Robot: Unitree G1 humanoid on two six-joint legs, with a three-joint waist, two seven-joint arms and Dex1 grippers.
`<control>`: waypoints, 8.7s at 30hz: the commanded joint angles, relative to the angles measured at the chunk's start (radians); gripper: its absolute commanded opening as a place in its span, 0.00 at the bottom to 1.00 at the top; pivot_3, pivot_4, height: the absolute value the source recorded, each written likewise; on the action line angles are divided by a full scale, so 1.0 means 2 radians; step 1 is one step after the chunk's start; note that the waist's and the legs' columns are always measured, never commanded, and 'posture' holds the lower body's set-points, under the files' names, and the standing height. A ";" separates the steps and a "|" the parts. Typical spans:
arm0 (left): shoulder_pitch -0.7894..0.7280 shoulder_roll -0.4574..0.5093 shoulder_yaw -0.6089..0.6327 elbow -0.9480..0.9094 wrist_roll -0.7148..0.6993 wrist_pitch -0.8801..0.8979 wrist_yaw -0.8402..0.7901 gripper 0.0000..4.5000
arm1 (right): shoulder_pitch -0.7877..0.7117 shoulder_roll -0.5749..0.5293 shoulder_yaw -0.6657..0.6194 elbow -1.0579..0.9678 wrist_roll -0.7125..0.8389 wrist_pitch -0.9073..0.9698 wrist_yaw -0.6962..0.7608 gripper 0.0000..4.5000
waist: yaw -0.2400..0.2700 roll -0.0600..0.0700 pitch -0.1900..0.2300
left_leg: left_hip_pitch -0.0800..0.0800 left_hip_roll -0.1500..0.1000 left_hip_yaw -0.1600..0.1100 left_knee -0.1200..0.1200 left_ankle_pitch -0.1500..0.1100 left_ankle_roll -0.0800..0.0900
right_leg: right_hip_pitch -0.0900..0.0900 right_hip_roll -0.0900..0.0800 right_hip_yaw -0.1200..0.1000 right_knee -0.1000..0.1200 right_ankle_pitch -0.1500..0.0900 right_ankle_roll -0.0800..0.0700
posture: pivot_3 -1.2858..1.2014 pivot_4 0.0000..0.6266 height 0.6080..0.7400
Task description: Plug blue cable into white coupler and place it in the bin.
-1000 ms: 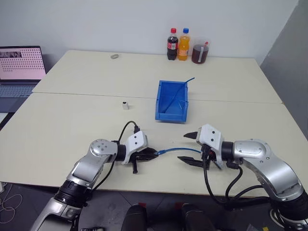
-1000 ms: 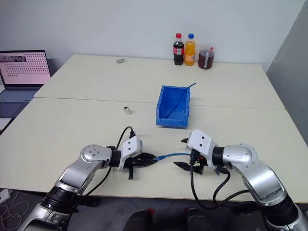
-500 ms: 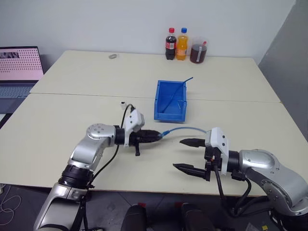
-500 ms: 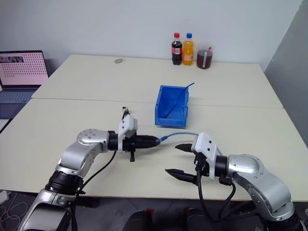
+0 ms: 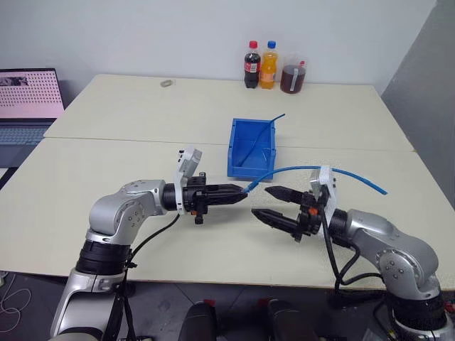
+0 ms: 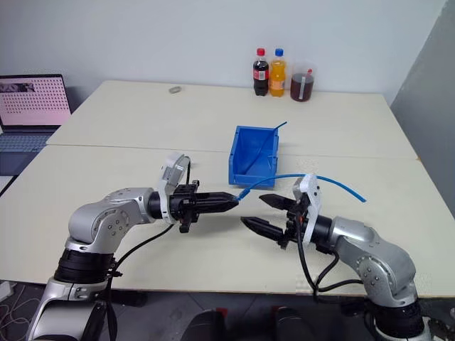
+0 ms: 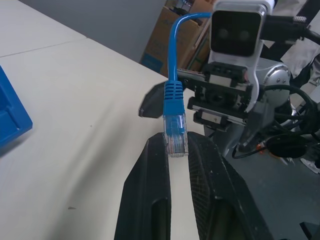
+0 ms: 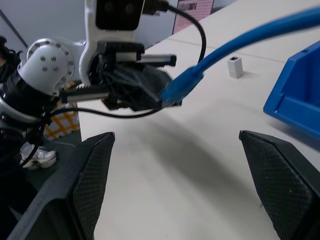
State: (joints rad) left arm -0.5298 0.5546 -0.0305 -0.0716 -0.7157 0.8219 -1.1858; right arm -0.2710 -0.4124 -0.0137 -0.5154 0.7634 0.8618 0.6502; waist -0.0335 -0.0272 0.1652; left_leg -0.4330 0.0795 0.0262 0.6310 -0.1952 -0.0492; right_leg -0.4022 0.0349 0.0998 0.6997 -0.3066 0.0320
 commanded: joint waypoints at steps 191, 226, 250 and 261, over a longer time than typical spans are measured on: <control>-0.015 -0.001 -0.169 0.203 0.337 -0.406 -0.082 0.18 | -0.133 -0.013 0.265 0.141 -0.327 -0.149 0.117 0.02 | 0.002 0.000 -0.001 | 0.000 0.000 0.001 0.000 0.001 0.000 | 0.000 0.000 0.000 0.000 0.001 0.001 | 0.52 0.24 1.00; 0.030 0.015 -0.119 0.176 0.319 -0.398 -0.036 0.46 | -0.140 -0.015 0.233 0.143 -0.344 -0.131 0.123 0.02 | 0.000 0.001 -0.011 | 0.008 0.000 0.001 -0.002 0.001 0.000 | 0.007 0.000 0.000 -0.001 -0.001 -0.001 | 0.52 0.24 1.00; 0.022 -0.003 0.010 -0.039 0.252 -0.194 0.178 1.00 | -0.298 0.048 0.023 0.307 -0.238 -0.089 0.033 0.02 | -0.002 0.000 -0.002 | 0.006 0.000 0.001 -0.002 0.000 0.000 | 0.006 -0.001 0.000 -0.001 -0.001 -0.001 | 0.52 0.24 1.00; -0.009 -0.003 -0.003 -0.045 0.248 -0.175 0.193 1.00 | -0.469 0.018 0.086 0.644 -0.324 -0.191 0.127 0.49 | -0.004 0.000 0.000 | -0.001 0.000 0.001 -0.003 0.001 0.000 | -0.002 -0.001 0.000 -0.001 0.000 -0.003 | 0.52 0.24 1.00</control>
State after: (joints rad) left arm -0.5296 0.5447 -0.0370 -0.1298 -0.2180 0.4766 -0.8127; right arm -1.1733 -0.3463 0.1525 0.7655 0.1333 0.5107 0.8513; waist -0.0412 -0.0275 0.1656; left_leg -0.4361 0.0787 0.0289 0.6253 -0.1944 -0.0492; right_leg -0.4057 0.0324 0.0991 0.6967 -0.3058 0.0250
